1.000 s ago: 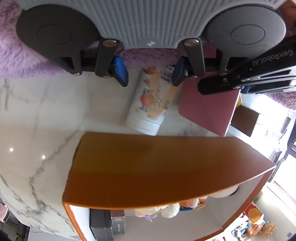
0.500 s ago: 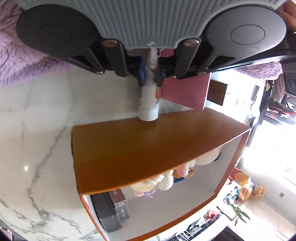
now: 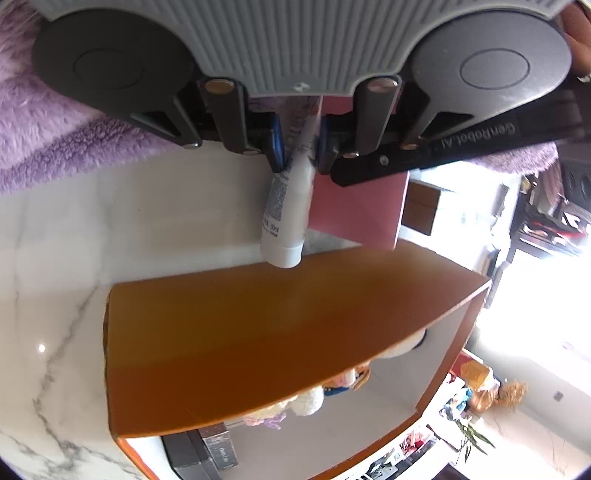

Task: Organize objects
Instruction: 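Lift the canister with the right tool while the left tool lifts the pink case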

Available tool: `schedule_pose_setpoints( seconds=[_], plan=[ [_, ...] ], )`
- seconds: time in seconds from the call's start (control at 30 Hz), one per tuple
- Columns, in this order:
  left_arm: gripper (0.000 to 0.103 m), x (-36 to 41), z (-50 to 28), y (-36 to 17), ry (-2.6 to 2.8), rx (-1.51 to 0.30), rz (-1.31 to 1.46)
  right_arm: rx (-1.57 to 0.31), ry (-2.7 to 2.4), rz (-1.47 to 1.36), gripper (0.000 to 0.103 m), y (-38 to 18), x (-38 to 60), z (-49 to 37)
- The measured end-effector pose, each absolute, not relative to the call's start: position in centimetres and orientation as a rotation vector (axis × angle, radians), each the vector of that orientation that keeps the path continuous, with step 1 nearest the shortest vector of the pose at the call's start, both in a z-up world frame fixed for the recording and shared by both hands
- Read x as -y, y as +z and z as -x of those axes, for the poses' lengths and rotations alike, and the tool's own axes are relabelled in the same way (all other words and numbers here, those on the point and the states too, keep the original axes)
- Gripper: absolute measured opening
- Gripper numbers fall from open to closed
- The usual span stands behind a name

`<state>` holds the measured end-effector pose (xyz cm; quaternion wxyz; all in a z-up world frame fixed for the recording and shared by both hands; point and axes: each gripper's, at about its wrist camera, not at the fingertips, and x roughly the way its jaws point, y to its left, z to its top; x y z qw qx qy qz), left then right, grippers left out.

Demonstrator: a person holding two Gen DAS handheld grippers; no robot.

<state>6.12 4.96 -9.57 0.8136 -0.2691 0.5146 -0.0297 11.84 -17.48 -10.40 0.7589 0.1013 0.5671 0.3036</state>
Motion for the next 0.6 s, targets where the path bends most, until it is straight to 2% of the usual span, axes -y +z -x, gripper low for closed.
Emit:
schedule_pose_setpoints(
  seconds=[0.2, 0.3, 0.6],
  plan=[
    [0.021, -4.7, -6.2, -9.4, -0.056, -1.097, 0.559, -1.239, 0.643, -0.056, 0.021, -10.5, 16.1, -10.0],
    [0.021, -4.4, -6.4, -9.3, -0.05, -1.1, 0.541, -1.22, 0.64, -0.048, 0.013, -10.1, 16.3, -9.8],
    [0.02, -3.7, -6.2, -8.8, -0.033, -1.091, 0.498, -1.059, 0.555, -0.016, 0.011, -6.5, 18.0, -9.1]
  ],
)
